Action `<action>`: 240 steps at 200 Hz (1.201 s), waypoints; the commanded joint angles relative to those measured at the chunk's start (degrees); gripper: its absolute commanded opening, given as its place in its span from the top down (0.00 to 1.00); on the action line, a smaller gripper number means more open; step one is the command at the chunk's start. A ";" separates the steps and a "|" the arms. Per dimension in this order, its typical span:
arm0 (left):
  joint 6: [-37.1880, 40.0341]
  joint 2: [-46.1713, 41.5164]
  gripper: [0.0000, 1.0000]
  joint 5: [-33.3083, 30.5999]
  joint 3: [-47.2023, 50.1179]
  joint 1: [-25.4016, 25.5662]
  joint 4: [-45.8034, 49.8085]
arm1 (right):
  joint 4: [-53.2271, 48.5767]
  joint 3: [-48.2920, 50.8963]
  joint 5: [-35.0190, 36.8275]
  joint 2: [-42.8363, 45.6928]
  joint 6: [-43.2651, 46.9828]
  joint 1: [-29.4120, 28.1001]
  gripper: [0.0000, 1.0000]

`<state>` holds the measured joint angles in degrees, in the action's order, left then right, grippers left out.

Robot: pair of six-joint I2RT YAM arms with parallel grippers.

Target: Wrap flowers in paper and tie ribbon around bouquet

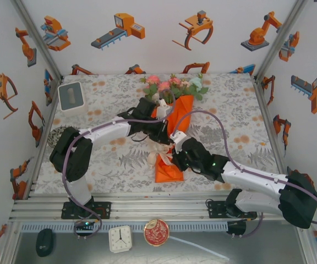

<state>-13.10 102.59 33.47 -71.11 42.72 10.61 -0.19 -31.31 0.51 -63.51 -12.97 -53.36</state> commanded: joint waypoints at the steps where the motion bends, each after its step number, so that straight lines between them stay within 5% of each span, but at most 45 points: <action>1: -9.61 -2.51 1.00 3.86 -0.68 -0.22 -6.60 | 1.00 0.20 0.72 1.02 1.40 0.28 0.95; 35: -12.25 -0.79 1.00 1.34 -0.52 -0.51 -6.60 | 0.64 0.55 0.27 1.58 1.34 0.37 0.94; 57: -13.49 -0.11 1.00 1.85 0.59 -0.61 -8.23 | -0.46 0.55 1.48 2.71 1.19 0.37 0.84; 78: -11.24 0.40 1.00 2.81 -0.04 -0.60 -5.63 | -0.60 1.24 2.11 4.20 1.29 0.42 0.88; 126: 5.62 1.36 0.73 -4.57 -5.50 2.05 10.33 | 0.68 1.87 1.29 4.03 1.43 0.59 0.94; 196: 9.44 5.49 0.55 -6.38 -10.32 4.76 15.54 | 2.36 2.03 -0.12 2.09 1.22 0.81 0.95; 220: 10.67 4.07 0.56 -7.43 -9.56 6.02 13.84 | 2.90 2.12 -0.38 1.73 1.19 0.89 0.95; 240: 9.66 3.88 0.68 -11.64 -9.70 5.81 14.61 | 2.91 2.19 -0.51 1.63 1.24 0.98 0.95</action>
<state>-4.95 107.63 25.96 -79.50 48.31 23.49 0.89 -29.71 0.62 -61.60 -12.10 -52.73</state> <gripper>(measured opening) 0.354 0.050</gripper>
